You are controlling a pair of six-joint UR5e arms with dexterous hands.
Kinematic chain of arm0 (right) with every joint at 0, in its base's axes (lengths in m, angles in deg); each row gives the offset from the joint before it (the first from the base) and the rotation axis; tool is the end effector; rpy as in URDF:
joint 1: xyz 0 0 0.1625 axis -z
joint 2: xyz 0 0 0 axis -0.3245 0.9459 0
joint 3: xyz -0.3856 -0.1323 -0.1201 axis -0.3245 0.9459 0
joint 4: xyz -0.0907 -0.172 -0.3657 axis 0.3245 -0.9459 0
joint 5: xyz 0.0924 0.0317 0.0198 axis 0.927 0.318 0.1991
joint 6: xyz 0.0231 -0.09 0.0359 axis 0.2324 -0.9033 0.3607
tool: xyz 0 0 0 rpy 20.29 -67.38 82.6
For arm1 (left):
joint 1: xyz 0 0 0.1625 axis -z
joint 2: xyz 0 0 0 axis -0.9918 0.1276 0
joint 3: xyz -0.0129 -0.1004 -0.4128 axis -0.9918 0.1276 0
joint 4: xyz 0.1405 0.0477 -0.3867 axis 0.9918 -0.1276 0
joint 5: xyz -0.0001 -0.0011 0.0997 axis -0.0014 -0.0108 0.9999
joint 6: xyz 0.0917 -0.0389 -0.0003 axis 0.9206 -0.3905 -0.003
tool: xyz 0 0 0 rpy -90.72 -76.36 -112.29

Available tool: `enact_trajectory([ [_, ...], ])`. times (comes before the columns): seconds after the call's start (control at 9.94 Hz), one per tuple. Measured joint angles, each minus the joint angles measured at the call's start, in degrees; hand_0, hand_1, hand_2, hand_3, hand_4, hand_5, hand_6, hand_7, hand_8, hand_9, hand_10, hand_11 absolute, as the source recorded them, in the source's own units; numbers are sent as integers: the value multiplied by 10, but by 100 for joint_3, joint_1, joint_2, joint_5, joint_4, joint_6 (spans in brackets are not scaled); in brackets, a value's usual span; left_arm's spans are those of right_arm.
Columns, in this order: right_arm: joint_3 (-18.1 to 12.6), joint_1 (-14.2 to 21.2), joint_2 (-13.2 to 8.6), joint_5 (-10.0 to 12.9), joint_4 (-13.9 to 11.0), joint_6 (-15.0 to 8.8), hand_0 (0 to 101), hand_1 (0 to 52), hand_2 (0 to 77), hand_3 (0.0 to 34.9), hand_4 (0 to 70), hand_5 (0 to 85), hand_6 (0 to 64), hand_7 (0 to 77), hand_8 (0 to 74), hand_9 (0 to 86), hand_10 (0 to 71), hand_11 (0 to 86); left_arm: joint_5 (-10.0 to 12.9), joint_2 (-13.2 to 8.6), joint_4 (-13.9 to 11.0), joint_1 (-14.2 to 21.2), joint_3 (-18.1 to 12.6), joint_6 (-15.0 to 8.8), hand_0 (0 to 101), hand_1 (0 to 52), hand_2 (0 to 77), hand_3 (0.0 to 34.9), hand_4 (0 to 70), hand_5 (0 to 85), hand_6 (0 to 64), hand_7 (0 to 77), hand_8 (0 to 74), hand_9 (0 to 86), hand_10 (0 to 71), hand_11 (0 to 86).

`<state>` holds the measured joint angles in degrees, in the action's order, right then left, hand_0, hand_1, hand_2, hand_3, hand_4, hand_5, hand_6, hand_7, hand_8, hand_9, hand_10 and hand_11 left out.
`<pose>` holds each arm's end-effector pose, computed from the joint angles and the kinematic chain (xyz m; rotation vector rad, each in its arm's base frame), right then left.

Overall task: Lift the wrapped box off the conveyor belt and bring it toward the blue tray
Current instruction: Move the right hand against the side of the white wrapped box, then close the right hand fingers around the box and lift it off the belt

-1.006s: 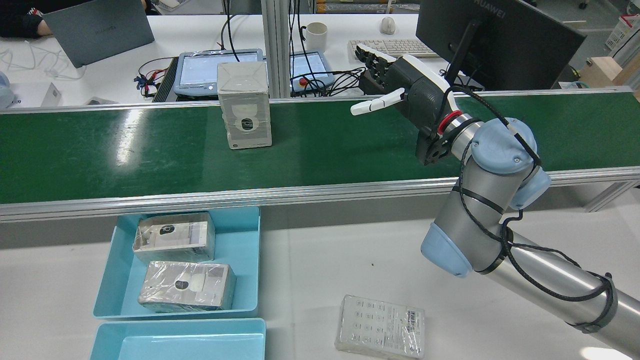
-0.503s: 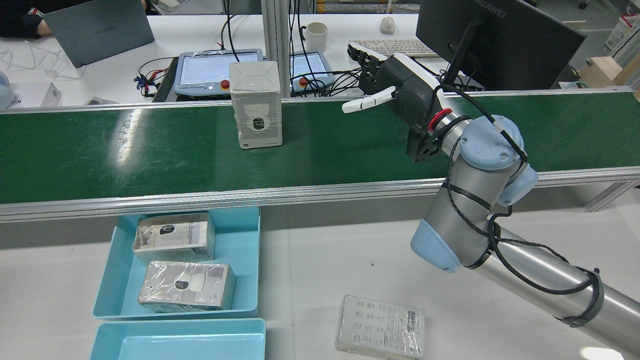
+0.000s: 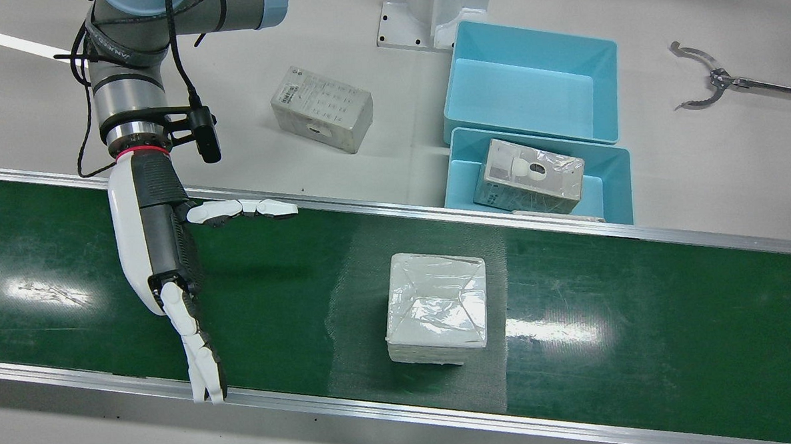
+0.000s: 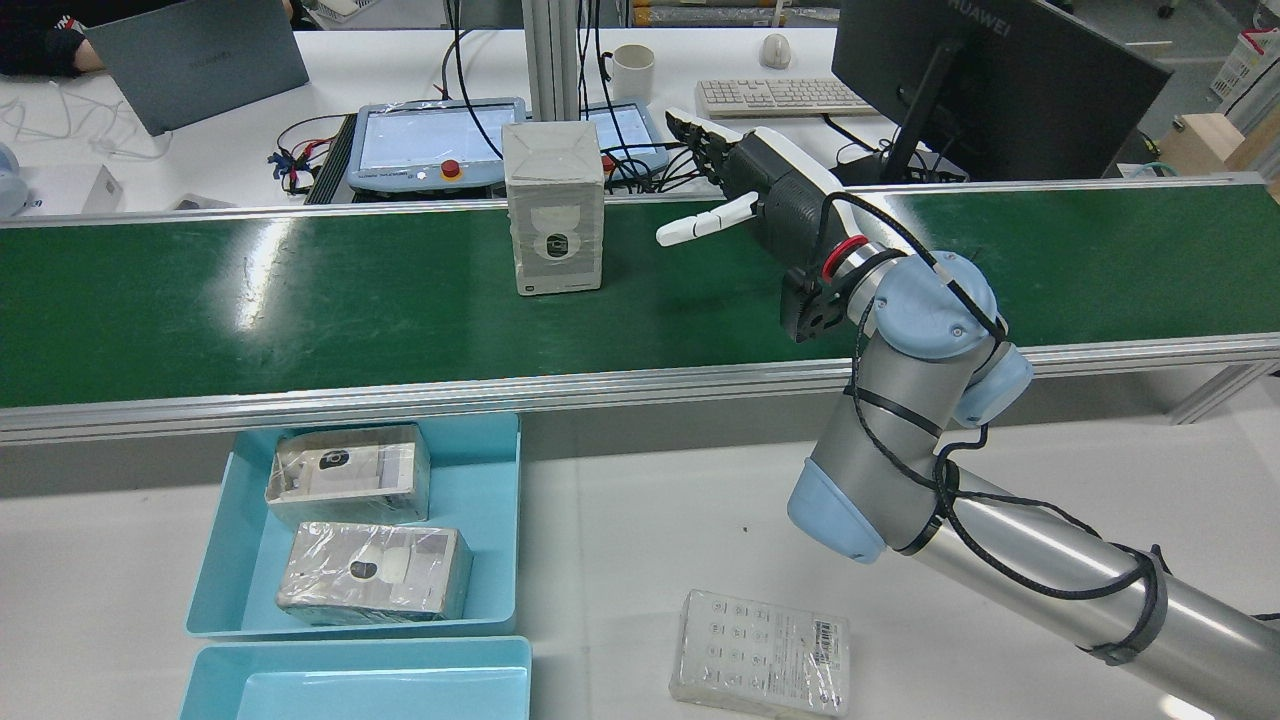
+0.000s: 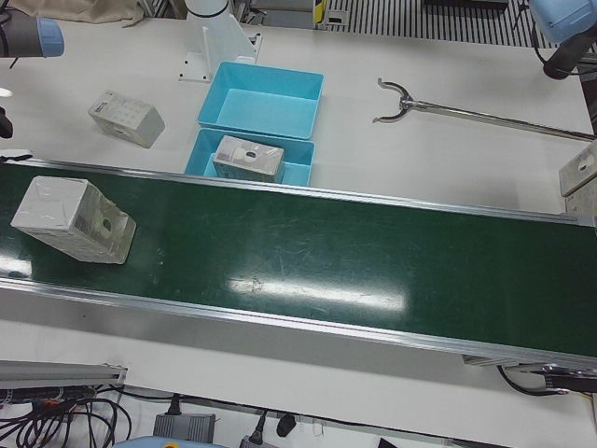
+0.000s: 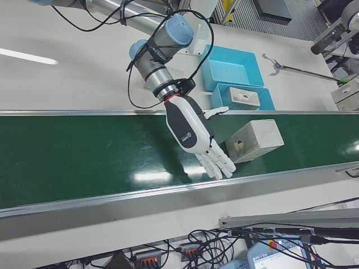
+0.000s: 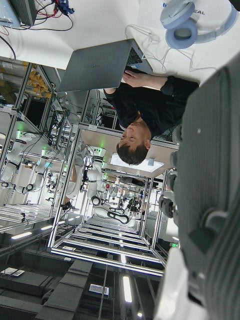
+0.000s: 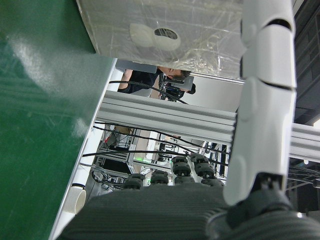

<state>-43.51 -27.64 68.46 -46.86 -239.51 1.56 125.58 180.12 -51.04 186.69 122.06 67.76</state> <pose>-0.3315 -0.5974 0.2939 -0.1660 -2.2549 1.6371 -0.2283 -0.5038 0.5353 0.3147 -2.0104 2.2952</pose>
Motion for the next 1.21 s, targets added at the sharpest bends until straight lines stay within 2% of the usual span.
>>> enact_trajectory([
  [0.4, 53, 218, 0, 207, -9, -6, 468, 125, 109, 2, 76, 27, 0, 0, 22, 16, 16, 33, 0, 0, 0, 0, 0, 0, 0, 0, 11, 0, 0, 11, 0, 0, 0, 0, 5, 0],
  [0.8, 233, 241, -8, 307, 210, 12, 469, 125, 109, 4, 76, 27, 0, 0, 22, 16, 16, 33, 0, 0, 0, 0, 0, 0, 0, 0, 11, 0, 0, 11, 0, 5, 0, 0, 5, 0],
  [1.11, 285, 245, -19, 371, 253, 4, 466, 125, 120, 5, 76, 22, 0, 5, 22, 16, 11, 44, 0, 0, 0, 0, 0, 0, 0, 0, 11, 0, 0, 11, 0, 0, 0, 0, 0, 0],
  [1.21, 309, 245, -20, 400, 274, 4, 467, 142, 131, 5, 76, 22, 0, 0, 22, 16, 11, 33, 0, 0, 0, 0, 0, 0, 0, 0, 11, 0, 0, 11, 0, 0, 0, 0, 5, 0],
])
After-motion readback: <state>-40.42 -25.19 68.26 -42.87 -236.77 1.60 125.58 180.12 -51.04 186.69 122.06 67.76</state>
